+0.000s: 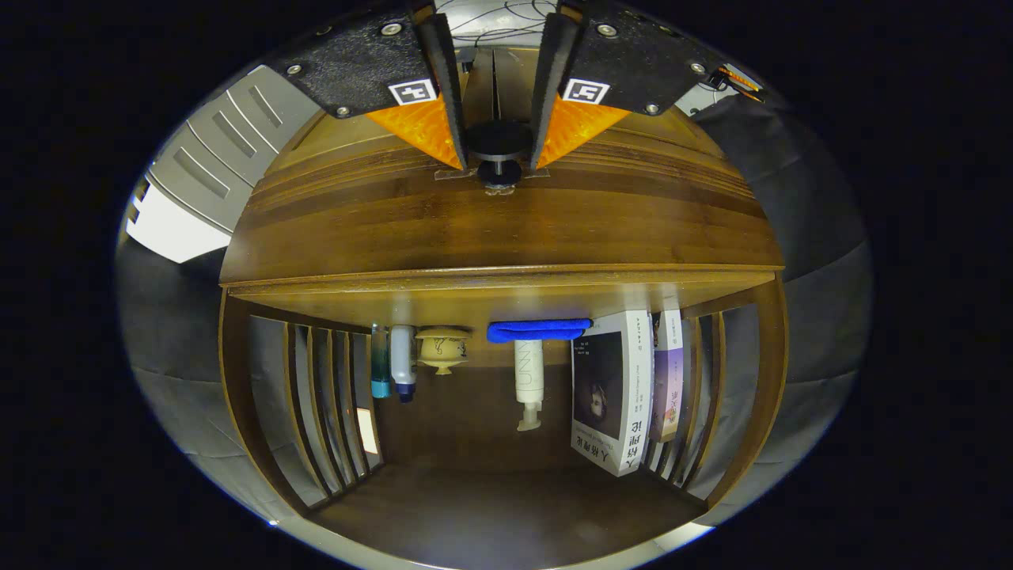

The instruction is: Pull open the drawer, take out the items inside it, and place them on the countertop above the cabinet.

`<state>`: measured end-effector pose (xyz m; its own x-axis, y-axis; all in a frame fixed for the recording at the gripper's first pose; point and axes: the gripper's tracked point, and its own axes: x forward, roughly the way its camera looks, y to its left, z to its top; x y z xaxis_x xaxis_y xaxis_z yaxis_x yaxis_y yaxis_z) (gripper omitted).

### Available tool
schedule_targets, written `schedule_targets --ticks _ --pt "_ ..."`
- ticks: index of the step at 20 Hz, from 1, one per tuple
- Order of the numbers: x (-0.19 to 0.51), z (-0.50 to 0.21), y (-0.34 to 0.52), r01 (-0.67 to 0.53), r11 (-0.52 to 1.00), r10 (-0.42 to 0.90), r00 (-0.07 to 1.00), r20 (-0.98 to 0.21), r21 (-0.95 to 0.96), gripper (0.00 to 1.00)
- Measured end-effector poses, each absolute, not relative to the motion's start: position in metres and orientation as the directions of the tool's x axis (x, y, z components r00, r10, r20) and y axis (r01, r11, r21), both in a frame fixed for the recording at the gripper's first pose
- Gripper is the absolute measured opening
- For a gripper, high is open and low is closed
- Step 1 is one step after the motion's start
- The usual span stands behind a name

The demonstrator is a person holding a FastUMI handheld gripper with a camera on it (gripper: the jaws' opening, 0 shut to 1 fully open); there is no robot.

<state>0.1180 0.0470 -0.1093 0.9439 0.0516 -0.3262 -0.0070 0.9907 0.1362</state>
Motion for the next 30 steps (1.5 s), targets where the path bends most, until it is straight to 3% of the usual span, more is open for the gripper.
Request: schedule_targets --ticks 30 --pt "0.010 -0.096 0.044 0.038 0.996 -0.001 0.914 -0.407 0.083 0.41"
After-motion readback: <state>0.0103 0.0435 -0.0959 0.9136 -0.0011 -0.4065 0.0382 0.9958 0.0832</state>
